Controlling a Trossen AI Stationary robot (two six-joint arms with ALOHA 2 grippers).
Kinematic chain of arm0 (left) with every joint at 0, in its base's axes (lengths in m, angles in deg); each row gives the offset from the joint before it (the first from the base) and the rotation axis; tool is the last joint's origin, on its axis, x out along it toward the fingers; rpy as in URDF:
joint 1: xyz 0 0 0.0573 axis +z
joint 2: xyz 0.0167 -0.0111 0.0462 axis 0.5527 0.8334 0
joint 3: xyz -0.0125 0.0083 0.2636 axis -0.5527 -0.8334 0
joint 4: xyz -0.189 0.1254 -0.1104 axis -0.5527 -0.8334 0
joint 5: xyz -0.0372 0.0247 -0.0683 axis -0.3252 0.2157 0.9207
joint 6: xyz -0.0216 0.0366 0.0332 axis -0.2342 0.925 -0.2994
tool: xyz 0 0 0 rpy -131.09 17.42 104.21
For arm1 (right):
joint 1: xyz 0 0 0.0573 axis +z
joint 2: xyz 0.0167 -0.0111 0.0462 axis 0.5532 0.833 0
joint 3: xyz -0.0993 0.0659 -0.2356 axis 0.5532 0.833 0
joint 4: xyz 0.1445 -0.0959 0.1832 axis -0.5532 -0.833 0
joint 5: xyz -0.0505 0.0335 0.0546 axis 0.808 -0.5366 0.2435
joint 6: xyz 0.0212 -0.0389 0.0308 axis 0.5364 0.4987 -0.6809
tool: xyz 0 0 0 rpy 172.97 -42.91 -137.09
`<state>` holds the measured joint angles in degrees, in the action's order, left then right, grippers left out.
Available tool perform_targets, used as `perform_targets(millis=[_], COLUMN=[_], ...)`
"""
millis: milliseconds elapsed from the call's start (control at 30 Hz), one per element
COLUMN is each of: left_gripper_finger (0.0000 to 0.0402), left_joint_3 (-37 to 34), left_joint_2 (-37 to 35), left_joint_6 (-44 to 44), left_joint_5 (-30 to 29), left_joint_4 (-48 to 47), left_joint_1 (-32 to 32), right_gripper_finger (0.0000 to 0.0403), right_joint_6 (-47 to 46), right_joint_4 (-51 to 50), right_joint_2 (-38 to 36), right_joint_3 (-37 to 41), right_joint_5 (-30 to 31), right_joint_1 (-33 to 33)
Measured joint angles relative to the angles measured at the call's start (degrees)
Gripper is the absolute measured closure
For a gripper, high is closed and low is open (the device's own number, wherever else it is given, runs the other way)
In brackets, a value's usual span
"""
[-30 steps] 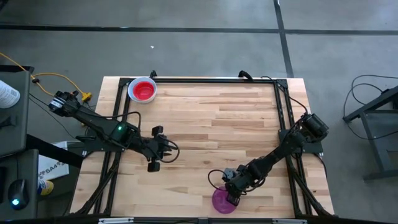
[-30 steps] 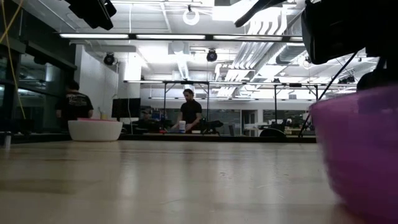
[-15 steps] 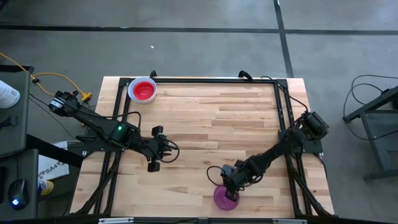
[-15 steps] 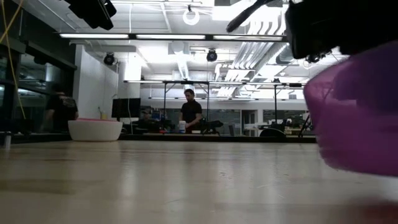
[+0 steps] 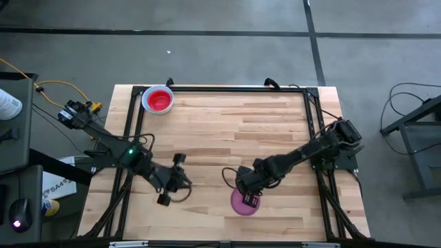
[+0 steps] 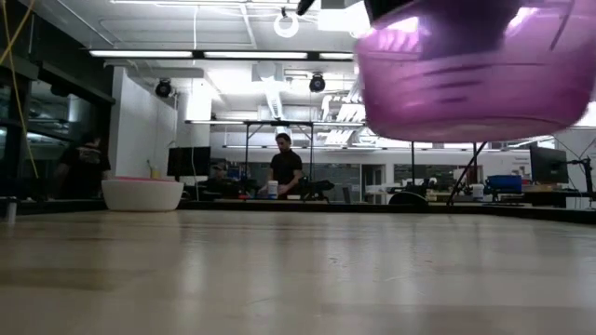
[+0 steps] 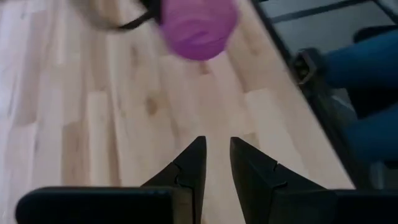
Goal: Nest bowls inside each other
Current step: Stack the purple bowl on the red bowl
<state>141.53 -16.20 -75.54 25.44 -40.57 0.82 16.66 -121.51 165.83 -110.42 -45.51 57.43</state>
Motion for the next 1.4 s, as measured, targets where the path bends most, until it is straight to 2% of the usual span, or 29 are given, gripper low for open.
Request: perform_targets(millis=[200,400,567,667,900,1333,1400], left_gripper_finger=[0.033,0.033,0.033,0.033,0.033,0.033,0.033], left_joint_3=[6.8,18.6,24.5,25.7,25.8,25.8,25.8], left_joint_2=[7.2,16.8,22.1,23.0,23.0,23.0,23.0], left_joint_6=[4.4,8.3,16.1,18.9,18.7,25.5,26.3], left_joint_5=[0.0,-0.2,-4.4,-7.1,-7.9,-3.7,-1.3], left_joint_4=[-2.9,-16.1,-19.2,-19.5,-20.3,-14.6,-14.2], left_joint_1=[-2.7,-2.5,-2.5,-2.0,1.8,3.9,4.3], right_gripper_finger=[0.0399,0.04,0.04,0.04,0.04,0.04,0.04], right_joint_6=[2.2,3.4,5.2,6.9,10.8,13.6,13.6], right_joint_4=[-0.6,-0.6,0.3,2.2,5.7,5.1,5.1], right_joint_2=[0.0,0.0,0.0,0.0,0.0,0.0,0.0], right_joint_3=[-2.4,-2.5,-2.5,-2.5,-3.9,-4.9,-4.9], right_joint_5=[-0.5,-2.8,-2.9,-3.9,-5.9,-4.4,-4.4], right_joint_1=[-4.0,-8.5,-11.0,-12.0,-13.9,-14.9,-14.9])
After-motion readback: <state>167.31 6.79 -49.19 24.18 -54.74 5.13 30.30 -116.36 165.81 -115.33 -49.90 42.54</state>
